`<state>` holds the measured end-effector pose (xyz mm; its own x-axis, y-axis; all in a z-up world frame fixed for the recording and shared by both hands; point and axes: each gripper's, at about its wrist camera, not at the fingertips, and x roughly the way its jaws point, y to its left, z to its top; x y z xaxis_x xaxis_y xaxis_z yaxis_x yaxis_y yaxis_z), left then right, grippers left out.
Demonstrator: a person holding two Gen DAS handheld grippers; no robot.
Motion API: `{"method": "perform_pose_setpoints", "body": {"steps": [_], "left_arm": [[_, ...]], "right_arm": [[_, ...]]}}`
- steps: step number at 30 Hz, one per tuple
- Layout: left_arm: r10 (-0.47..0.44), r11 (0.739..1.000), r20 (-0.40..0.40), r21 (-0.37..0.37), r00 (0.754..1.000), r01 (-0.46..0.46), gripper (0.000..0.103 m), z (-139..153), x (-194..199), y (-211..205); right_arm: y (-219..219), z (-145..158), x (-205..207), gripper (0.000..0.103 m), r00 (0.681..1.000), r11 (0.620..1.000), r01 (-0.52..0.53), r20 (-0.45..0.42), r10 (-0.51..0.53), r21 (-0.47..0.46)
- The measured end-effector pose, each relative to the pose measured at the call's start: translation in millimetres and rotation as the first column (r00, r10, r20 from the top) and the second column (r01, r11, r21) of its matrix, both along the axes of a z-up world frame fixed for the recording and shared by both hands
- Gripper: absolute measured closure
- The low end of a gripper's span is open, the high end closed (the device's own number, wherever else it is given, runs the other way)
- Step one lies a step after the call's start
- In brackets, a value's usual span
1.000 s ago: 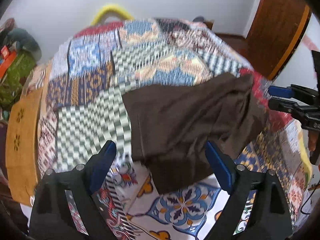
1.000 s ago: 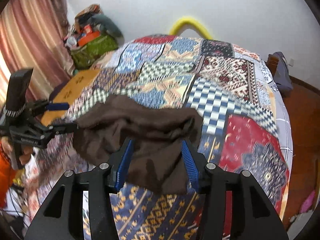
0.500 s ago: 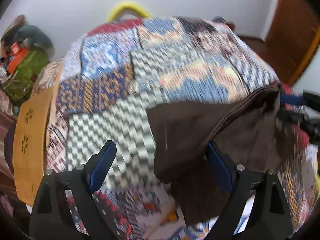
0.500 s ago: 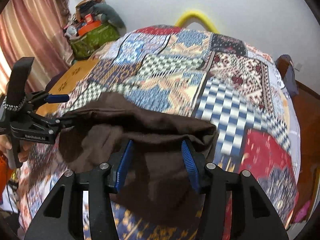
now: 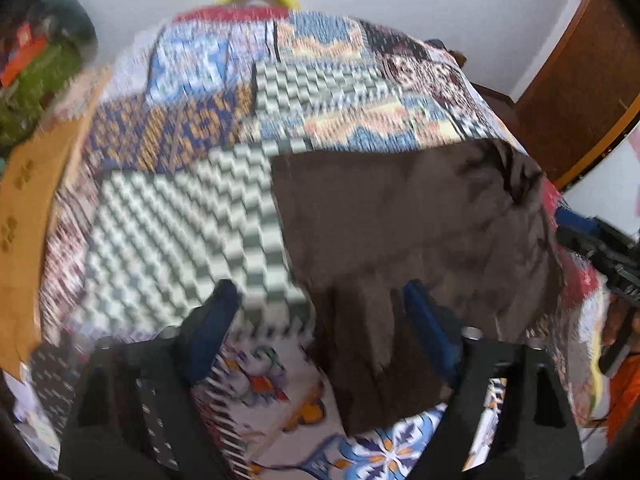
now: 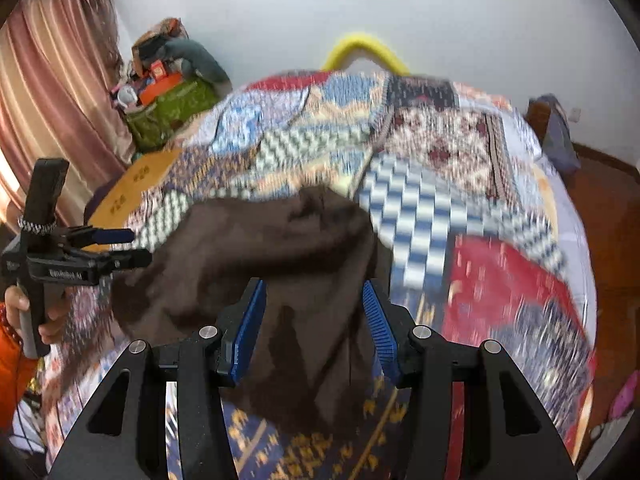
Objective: Fold small clothes
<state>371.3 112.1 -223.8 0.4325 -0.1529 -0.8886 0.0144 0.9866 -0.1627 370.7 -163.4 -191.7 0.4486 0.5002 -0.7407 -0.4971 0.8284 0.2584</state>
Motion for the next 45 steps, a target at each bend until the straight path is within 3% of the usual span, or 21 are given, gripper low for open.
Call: {"method": "perform_pose_setpoints", "body": {"steps": [3, 7, 8, 9, 13, 16, 21, 22, 26, 29, 33, 34, 36, 40, 45], "left_arm": [[-0.014, 0.999, -0.030, -0.043, 0.999, 0.012, 0.071, -9, -5, -6], [-0.033, 0.999, 0.034, 0.037, 0.999, 0.032, 0.089, 1, -13, -20], [-0.034, 0.998, 0.056, 0.058, 0.998, 0.030, 0.092, 6, -15, -23], [-0.029, 0.997, 0.081, 0.080, 0.996, 0.023, 0.092, 13, -17, -23], [-0.013, 0.993, 0.182, 0.118, 0.983, -0.008, 0.093, 40, -22, -23], [-0.008, 0.992, 0.198, 0.129, 0.980, -0.017, 0.093, 44, -15, -23], [-0.014, 0.977, 0.093, 0.212, 0.996, -0.006, 0.085, 5, 8, -23], [-0.015, 0.979, 0.078, 0.202, 0.997, -0.001, 0.084, -1, 8, -21], [-0.028, 0.981, 0.119, 0.195, 0.993, 0.004, 0.066, 2, 3, -19], [-0.051, 0.977, 0.173, 0.214, 0.984, 0.013, 0.053, 15, 4, -23], [-0.072, 0.968, 0.169, 0.249, 0.983, 0.028, 0.051, 12, 19, -28], [-0.070, 0.967, 0.158, 0.252, 0.985, 0.028, 0.051, 8, 23, -27], [-0.047, 0.966, 0.128, 0.257, 0.991, 0.013, 0.051, -5, 33, -25], [0.029, 0.980, 0.095, 0.195, 0.995, -0.047, 0.051, -25, 42, -10], [0.074, 0.989, 0.106, 0.117, 0.992, -0.086, 0.053, -23, 39, 4]], "right_arm": [[-1, -17, -5, 0.056, 1.000, 1.000, -0.004, -0.025, 0.003, -0.026], [-3, -32, -7, 0.058, 0.998, 1.000, 0.006, -0.056, -0.006, -0.003], [-5, -33, -8, 0.068, 0.999, 1.000, 0.010, -0.044, -0.010, -0.004], [-5, -33, -9, 0.077, 0.999, 1.000, 0.011, -0.040, -0.011, -0.006], [-10, -31, -11, 0.093, 0.999, 0.999, 0.022, -0.040, -0.021, 0.031], [-16, -30, -16, 0.094, 0.999, 0.998, 0.031, -0.036, -0.029, 0.061], [-19, -23, -19, 0.093, 1.000, 0.999, 0.023, -0.001, -0.023, 0.044], [-22, -19, -17, 0.090, 0.999, 0.999, 0.032, 0.003, -0.032, 0.041], [-26, -9, 1, 0.069, 0.998, 0.996, 0.061, 0.031, -0.063, 0.061], [-17, -9, 24, 0.067, 0.998, 0.998, 0.055, 0.041, -0.057, 0.038], [-7, -16, 51, 0.067, 0.998, 0.994, 0.061, 0.013, -0.062, 0.089], [-4, -18, 57, 0.068, 0.998, 0.992, 0.061, 0.007, -0.063, 0.109], [-2, -22, 63, 0.095, 0.997, 0.989, 0.074, 0.008, -0.075, 0.126], [2, -35, 72, 0.096, 0.994, 0.992, 0.107, -0.015, -0.107, 0.064], [6, -37, 68, 0.096, 0.995, 0.995, 0.092, 0.040, -0.091, -0.037]]}}
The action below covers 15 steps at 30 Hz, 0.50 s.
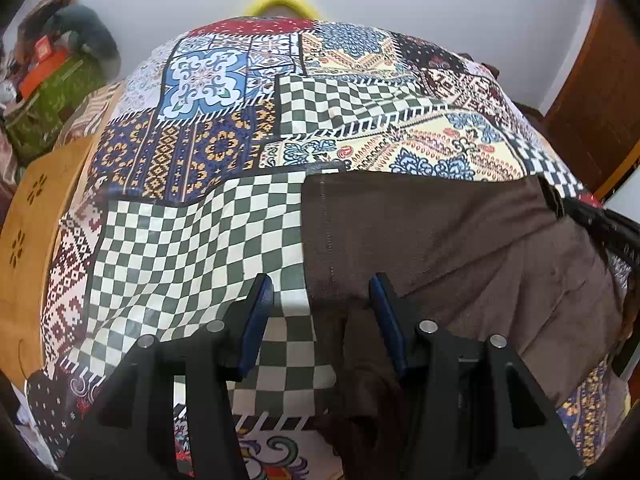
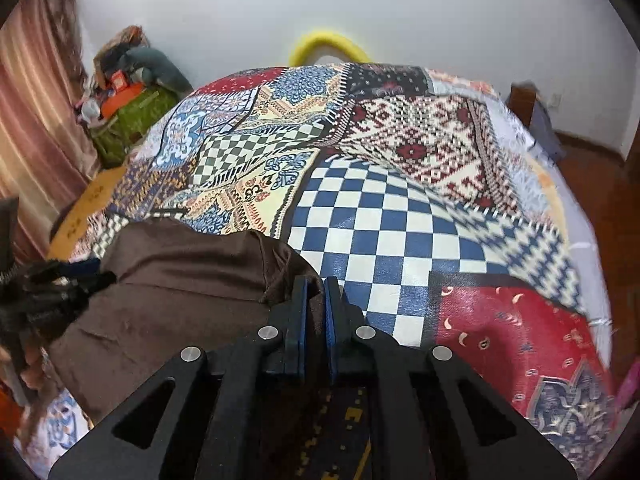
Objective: Fold small clothes
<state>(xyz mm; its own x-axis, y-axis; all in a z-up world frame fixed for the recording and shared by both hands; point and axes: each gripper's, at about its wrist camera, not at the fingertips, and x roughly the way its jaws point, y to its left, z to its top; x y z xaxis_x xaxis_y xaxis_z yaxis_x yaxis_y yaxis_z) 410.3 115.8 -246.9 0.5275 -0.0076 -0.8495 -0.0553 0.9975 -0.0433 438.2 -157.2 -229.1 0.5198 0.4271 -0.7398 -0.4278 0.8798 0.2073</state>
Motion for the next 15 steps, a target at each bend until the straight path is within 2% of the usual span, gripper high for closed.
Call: {"method": "perform_pose_setpoints", "body": {"steps": [4, 7, 8, 10, 12, 14, 15], "left_arm": [[-0.049, 0.995, 0.104, -0.078, 0.993, 0.057, 0.053, 39, -21, 1], [-0.044, 0.995, 0.110, -0.079, 0.993, 0.053, 0.051, 61, -27, 1], [-0.042, 0.995, 0.106, -0.088, 0.993, 0.051, 0.049, 65, -29, 3], [-0.038, 0.994, 0.092, -0.102, 0.995, 0.047, 0.041, 67, -32, 5], [-0.036, 0.993, 0.072, -0.107, 0.997, 0.044, 0.039, 62, -35, 6], [-0.040, 0.991, 0.042, -0.123, 0.998, 0.045, 0.039, 53, -36, 6], [-0.041, 0.989, 0.014, -0.145, 0.999, 0.043, 0.039, 44, -36, 6]], "right_arm": [[-4, 20, -15, 0.093, 0.999, 1.000, -0.019, 0.037, 0.020, -0.023], [-10, 37, -30, 0.074, 0.997, 1.000, -0.018, 0.073, 0.018, -0.007], [-13, 44, -38, 0.065, 0.996, 1.000, -0.021, 0.085, 0.020, 0.010], [-16, 53, -49, 0.053, 0.995, 1.000, -0.019, 0.099, 0.017, 0.018], [-17, 59, -62, 0.038, 0.994, 0.999, -0.018, 0.112, 0.015, 0.031], [-19, 57, -72, 0.029, 0.995, 0.999, -0.012, 0.098, 0.008, 0.046], [-19, 54, -74, 0.029, 0.996, 0.999, -0.010, 0.089, 0.006, 0.048]]}}
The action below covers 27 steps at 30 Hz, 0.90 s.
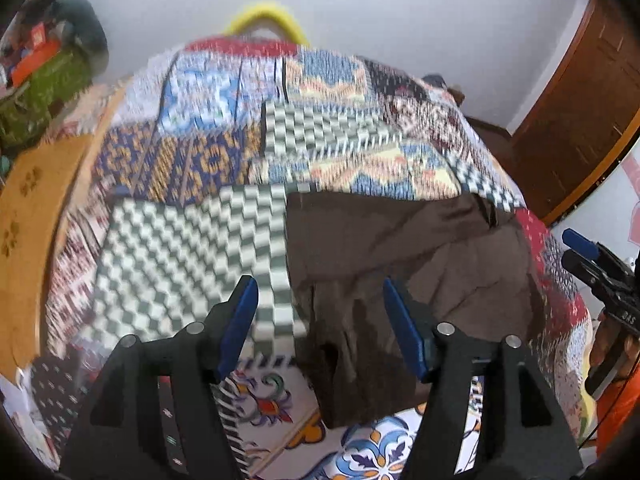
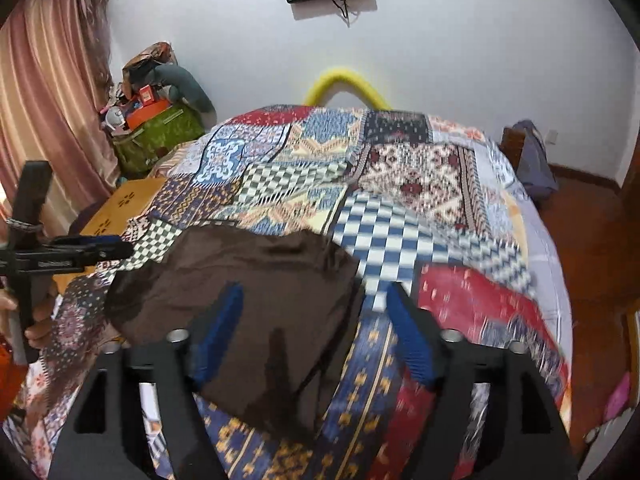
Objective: Fold small clothes
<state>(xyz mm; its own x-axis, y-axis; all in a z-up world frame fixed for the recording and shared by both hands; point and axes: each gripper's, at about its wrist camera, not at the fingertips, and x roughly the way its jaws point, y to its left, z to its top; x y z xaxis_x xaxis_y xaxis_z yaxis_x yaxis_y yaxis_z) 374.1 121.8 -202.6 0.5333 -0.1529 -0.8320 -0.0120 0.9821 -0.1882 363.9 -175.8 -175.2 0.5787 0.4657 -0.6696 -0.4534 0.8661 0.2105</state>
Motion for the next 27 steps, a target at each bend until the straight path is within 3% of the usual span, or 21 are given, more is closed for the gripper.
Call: {"method": "perform_pose_setpoints", "body": {"steps": [5, 11, 13, 17, 19, 21, 22, 27], "left_arm": [[0.019, 0.991, -0.087, -0.133, 0.996, -0.030, 0.039, -33, 1, -1], [0.004, 0.979, -0.116, -0.204, 0.993, -0.027, 0.038, -51, 27, -7], [0.020, 0.972, -0.119, -0.230, 0.993, -0.047, 0.038, -55, 35, -6], [-0.002, 0.978, -0.096, -0.208, 0.995, -0.018, 0.037, -55, 43, -9], [-0.013, 0.982, -0.084, -0.187, 0.996, -0.003, 0.047, -53, 42, -12], [-0.016, 0.984, -0.076, -0.180, 0.997, 0.002, 0.077, -50, 39, -13], [-0.022, 0.980, -0.074, -0.200, 0.997, 0.007, 0.083, -48, 37, -14], [-0.034, 0.993, -0.045, -0.112, 0.998, 0.029, 0.090, -34, 22, -26]], "right_arm": [[3, -31, 3, 0.029, 0.995, 1.000, -0.009, -0.099, 0.008, -0.012], [10, -60, 22, 0.032, 0.974, 0.997, -0.022, -0.224, 0.038, 0.077], [13, -62, 27, 0.037, 0.974, 0.994, -0.020, -0.221, 0.043, 0.104], [19, -66, 38, 0.056, 0.966, 0.983, -0.015, -0.249, 0.062, 0.184], [21, -68, 41, 0.068, 0.965, 0.980, -0.008, -0.255, 0.060, 0.201], [24, -70, 43, 0.078, 0.960, 0.973, -0.007, -0.271, 0.071, 0.229], [26, -69, 41, 0.080, 0.963, 0.972, -0.007, -0.262, 0.069, 0.234], [33, -54, 26, 0.088, 0.976, 0.978, -0.027, -0.204, 0.071, 0.208]]}}
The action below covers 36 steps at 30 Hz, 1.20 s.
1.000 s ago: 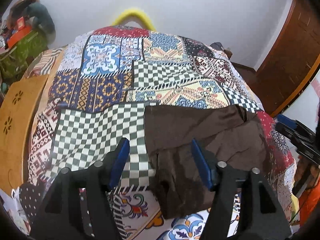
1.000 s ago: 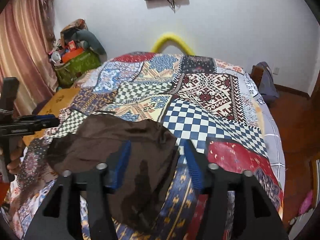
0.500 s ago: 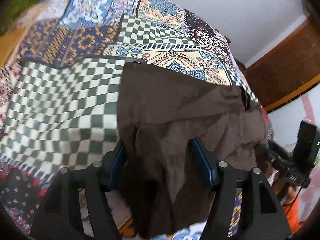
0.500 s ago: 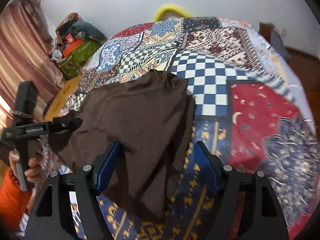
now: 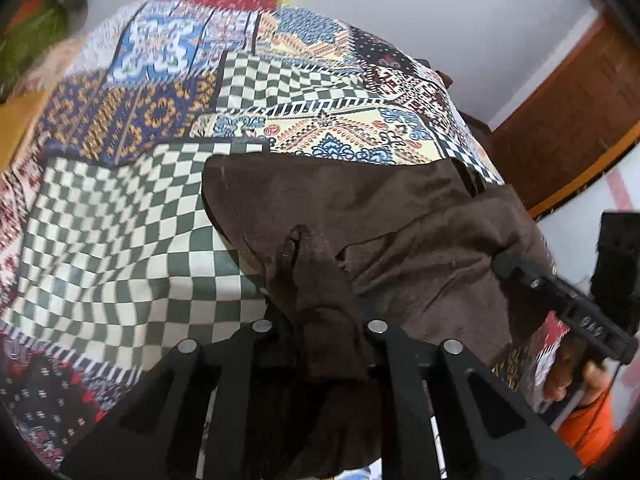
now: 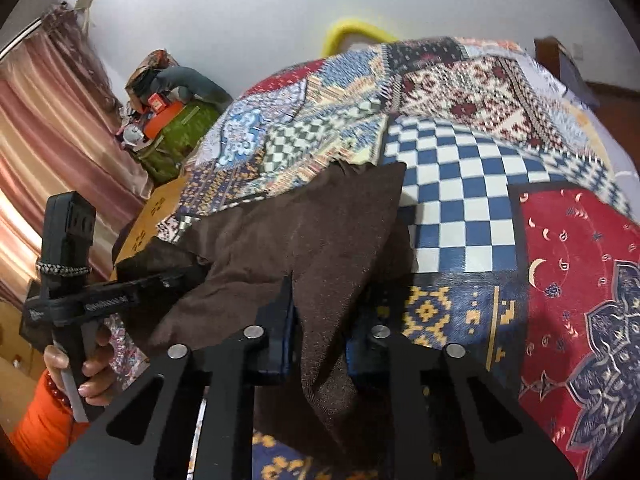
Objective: Fold small clothes
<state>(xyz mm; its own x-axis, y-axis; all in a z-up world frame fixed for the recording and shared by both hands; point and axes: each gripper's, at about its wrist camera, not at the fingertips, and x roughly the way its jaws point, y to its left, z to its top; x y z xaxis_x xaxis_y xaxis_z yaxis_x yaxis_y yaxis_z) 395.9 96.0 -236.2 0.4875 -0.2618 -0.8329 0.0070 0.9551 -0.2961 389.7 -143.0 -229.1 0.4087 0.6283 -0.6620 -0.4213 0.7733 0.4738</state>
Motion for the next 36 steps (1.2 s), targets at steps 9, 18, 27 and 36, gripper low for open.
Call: {"method": "perform_pose_setpoints", "body": {"steps": [9, 18, 27, 36], "left_arm": [[-0.014, 0.997, 0.164, 0.083, 0.986, 0.000, 0.092, 75, -66, 13], [0.010, 0.990, 0.228, 0.138, 0.974, -0.043, 0.092, 111, -134, 56], [0.002, 0.988, 0.101, 0.155, 0.995, -0.018, 0.091, 39, -161, 85], [0.102, 0.948, 0.014, 0.301, 0.995, -0.101, 0.057, 2, -168, 106]], "right_arm": [[18, 63, -52, 0.090, 0.989, 0.998, -0.064, 0.133, 0.063, 0.005], [61, 92, -103, 0.090, 0.979, 0.991, -0.123, 0.170, 0.113, 0.045], [100, 37, -129, 0.090, 0.985, 0.986, -0.162, 0.058, 0.164, -0.044], [89, 12, -136, 0.068, 0.994, 0.983, -0.100, 0.021, 0.104, -0.151]]}}
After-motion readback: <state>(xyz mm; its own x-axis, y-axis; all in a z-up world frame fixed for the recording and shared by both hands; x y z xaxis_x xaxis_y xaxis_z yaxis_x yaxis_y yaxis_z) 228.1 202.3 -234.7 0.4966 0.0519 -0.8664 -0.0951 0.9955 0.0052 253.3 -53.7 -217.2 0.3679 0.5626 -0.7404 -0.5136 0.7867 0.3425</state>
